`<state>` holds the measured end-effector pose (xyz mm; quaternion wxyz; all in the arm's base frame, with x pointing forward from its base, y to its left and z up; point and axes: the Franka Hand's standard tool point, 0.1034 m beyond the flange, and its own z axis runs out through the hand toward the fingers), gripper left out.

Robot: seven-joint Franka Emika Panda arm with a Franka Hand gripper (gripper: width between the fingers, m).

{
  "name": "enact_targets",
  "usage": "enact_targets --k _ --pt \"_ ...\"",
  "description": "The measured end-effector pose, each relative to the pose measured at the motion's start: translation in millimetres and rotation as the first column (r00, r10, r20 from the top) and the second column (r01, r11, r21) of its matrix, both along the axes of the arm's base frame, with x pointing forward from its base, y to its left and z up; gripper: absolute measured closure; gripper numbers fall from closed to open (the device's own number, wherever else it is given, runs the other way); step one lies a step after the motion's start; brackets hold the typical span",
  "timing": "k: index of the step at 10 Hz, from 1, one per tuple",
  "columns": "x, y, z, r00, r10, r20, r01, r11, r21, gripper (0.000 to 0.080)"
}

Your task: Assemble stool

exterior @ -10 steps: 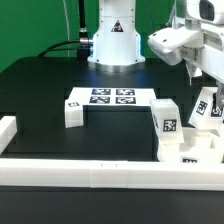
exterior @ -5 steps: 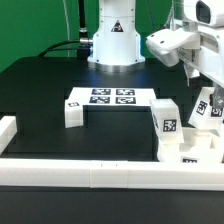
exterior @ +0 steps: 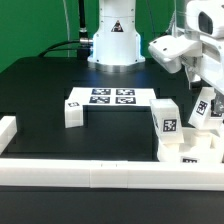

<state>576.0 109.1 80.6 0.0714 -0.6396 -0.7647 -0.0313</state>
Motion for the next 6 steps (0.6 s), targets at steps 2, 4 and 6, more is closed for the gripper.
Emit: enact_targets --k 2,4,6 --pt "-0.3 -0.6 -1.2 1.000 -0.002 -0.003 0.002 1.000 0.000 0.0280" --pt "-0.3 -1.6 -1.6 1.000 -0.004 -0.003 0.004 1.000 0.000 0.0419" --pt "-0.3 -1.8 -1.6 1.000 -0.004 -0.003 0.004 1.000 0.000 0.0463"
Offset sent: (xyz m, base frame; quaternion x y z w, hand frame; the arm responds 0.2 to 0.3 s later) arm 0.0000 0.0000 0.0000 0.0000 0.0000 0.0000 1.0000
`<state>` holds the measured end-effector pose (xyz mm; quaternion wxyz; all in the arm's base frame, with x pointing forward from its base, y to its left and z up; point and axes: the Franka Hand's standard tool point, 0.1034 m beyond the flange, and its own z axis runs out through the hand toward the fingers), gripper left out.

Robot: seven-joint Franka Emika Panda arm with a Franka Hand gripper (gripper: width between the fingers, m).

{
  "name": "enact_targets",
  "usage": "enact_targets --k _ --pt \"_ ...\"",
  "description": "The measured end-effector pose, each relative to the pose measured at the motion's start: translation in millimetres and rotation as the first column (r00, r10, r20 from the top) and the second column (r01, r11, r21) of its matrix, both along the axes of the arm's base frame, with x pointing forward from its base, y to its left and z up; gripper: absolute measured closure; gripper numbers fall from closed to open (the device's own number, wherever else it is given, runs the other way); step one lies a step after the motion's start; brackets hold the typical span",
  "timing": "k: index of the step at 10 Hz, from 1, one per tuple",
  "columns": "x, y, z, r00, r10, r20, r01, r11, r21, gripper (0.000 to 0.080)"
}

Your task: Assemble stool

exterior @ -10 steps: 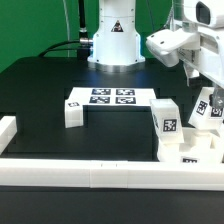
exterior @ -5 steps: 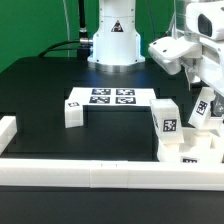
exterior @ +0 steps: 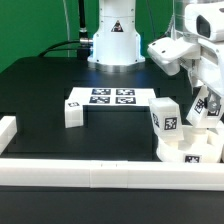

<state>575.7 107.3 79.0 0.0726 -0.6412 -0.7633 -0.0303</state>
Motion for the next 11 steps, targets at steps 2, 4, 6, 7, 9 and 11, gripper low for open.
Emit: enact_targets --k 2,4,6,7,9,11 --pt "0.0 -4.3 -0.2 0.998 -0.056 -0.036 0.055 0.998 -0.007 0.0463" --pt "2.6 -8.8 -0.1 0.990 -0.115 -0.076 0.114 0.993 -0.016 0.0463" --pt "4.1 -10.7 -0.4 0.957 -0.256 -0.134 0.255 0.967 -0.030 0.0462" --pt "5.9 -11.5 -0.4 0.942 -0.306 -0.139 0.304 0.952 -0.040 0.0462" --pt "5.9 -9.7 -0.1 0.876 -0.459 -0.152 0.453 0.889 -0.075 0.0462" --pt "6.1 -9.5 -0.1 0.804 -0.573 -0.158 0.563 0.819 -0.105 0.0462"
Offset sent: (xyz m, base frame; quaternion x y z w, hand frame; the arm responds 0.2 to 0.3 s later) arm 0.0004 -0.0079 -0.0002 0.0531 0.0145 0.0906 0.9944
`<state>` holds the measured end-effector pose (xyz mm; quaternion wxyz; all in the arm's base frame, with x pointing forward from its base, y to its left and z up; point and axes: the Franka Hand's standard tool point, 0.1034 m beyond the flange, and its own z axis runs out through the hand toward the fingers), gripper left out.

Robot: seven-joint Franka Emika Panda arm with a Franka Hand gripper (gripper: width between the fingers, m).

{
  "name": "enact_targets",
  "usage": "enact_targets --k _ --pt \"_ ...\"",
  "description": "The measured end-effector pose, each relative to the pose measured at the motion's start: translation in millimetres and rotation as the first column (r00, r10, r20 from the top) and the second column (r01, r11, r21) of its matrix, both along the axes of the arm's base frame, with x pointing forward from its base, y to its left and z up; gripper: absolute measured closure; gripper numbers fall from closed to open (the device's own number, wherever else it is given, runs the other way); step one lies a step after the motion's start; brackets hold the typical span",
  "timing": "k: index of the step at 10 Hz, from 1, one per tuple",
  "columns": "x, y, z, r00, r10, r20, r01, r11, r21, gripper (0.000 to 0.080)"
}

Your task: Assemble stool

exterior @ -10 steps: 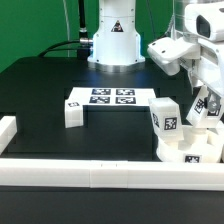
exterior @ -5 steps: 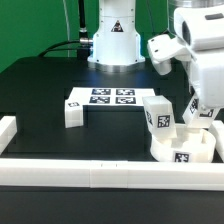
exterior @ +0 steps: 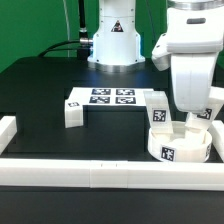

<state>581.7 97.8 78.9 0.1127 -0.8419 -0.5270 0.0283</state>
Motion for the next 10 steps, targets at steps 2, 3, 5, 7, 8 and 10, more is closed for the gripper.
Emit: enact_targets --k 2,3,5,7,8,10 --pt "5.6 -1.6 -0.2 0.995 -0.102 0.011 0.102 0.995 0.024 0.0462" --pt "7.7 -1.4 -0.1 0.986 -0.168 0.012 0.167 0.986 0.021 0.0462" --pt "7.7 0.2 0.1 0.955 -0.296 -0.012 0.296 0.955 -0.001 0.0462" --pt "7.9 1.5 0.4 0.901 -0.433 -0.032 0.432 0.901 -0.029 0.0462" --pt "9.1 1.8 2.0 0.857 -0.514 -0.033 0.513 0.857 -0.043 0.0462" --pt "5.7 6.6 4.4 0.749 -0.663 -0.010 0.661 0.748 -0.056 0.0462"
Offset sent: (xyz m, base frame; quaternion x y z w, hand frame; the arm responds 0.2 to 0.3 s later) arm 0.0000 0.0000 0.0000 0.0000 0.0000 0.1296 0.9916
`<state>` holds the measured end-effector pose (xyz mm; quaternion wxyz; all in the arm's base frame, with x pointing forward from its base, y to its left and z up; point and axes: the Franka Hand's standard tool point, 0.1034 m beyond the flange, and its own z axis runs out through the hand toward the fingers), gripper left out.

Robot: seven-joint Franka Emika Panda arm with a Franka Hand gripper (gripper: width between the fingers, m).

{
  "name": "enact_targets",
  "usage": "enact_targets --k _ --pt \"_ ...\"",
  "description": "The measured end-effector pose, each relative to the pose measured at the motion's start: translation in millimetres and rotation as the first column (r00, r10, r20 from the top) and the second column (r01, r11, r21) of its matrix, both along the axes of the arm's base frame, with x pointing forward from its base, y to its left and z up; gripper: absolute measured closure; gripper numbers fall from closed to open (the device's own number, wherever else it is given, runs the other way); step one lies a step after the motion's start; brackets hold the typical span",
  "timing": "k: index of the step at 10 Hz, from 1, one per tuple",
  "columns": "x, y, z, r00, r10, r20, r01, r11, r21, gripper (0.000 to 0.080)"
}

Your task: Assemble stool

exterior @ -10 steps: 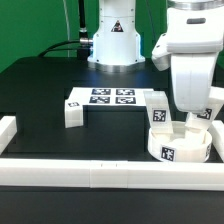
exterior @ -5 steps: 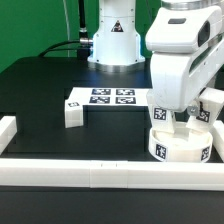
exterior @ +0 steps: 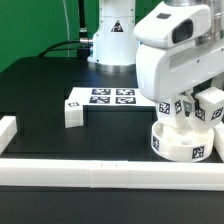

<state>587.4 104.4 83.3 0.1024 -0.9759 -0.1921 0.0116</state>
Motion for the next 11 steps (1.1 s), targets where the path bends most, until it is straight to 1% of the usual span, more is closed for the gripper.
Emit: enact_targets --k 1,2,3,4,5,7,8,11 --pt "-1.6 4.5 -3.0 0.993 -0.118 0.001 0.118 0.993 -0.009 0.0462" --pt "-0.5 4.2 -3.8 0.979 -0.202 0.007 0.203 0.979 -0.014 0.0462" --pt "0.0 4.0 -3.9 0.968 -0.251 0.003 0.251 0.968 -0.015 0.0462" --pt "1.0 3.2 -4.3 0.938 -0.347 0.002 0.347 0.938 -0.017 0.0462" --pt "2.9 2.6 -4.6 0.928 -0.373 0.018 0.373 0.928 -0.008 0.0462" --pt "3.5 0.1 -4.9 0.850 -0.526 -0.013 0.526 0.850 -0.011 0.0462" --pt "3.9 -2.8 -5.3 0.812 -0.581 -0.048 0.582 0.813 0.007 0.0462" --pt "3.7 -3.6 -5.8 0.679 -0.729 -0.086 0.730 0.683 -0.013 0.0462"
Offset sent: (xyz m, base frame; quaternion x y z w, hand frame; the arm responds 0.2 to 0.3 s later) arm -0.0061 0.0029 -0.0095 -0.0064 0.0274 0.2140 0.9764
